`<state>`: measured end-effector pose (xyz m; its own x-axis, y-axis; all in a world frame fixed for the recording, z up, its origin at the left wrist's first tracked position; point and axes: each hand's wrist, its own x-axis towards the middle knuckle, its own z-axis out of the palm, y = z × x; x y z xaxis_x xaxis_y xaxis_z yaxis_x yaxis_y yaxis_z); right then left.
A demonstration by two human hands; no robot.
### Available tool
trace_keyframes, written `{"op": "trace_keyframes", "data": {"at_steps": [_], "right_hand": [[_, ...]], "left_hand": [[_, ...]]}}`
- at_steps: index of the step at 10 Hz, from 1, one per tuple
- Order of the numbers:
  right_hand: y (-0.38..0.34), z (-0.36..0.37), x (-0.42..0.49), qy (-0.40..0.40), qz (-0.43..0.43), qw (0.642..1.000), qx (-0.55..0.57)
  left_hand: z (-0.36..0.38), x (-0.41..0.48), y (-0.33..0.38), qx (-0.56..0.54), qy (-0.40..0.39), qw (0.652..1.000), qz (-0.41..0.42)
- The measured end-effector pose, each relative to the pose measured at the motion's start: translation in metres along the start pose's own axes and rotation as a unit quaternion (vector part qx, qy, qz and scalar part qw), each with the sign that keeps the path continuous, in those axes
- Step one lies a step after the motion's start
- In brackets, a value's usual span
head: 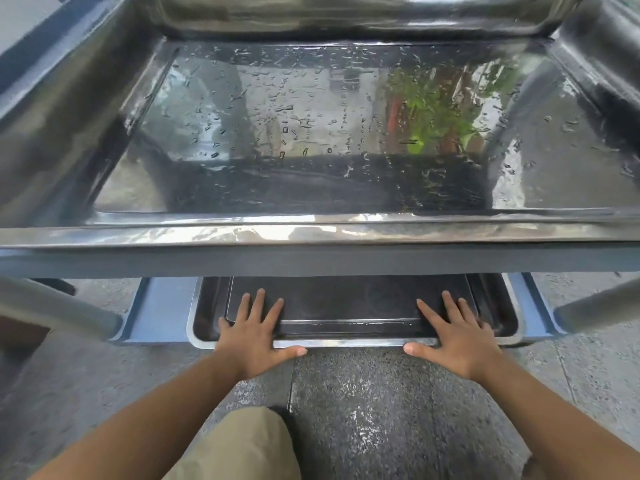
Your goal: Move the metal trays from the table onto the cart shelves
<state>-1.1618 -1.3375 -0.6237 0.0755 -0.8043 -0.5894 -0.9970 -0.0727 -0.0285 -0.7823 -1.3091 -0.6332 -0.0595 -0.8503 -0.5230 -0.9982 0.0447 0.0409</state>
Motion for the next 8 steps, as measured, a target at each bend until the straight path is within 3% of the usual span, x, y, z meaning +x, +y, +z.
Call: {"op": "trace_keyframes", "data": {"at_steps": [5,7,8], "right_hand": [[0.001,0.005,-0.003,0.023,0.003,1.0,0.012],[-0.008,-0.018,-0.017,-0.04,0.025,0.999,0.009],[-0.03,-0.038,-0.04,-0.034,0.009,0.999,0.005]], "left_hand": [[0.0,-0.005,0.002,0.006,-0.011,1.0,-0.003],[-0.032,-0.004,0.007,-0.013,-0.099,0.995,-0.029],[-0.057,-0.019,0.026,-0.029,-0.123,0.991,-0.049]]}}
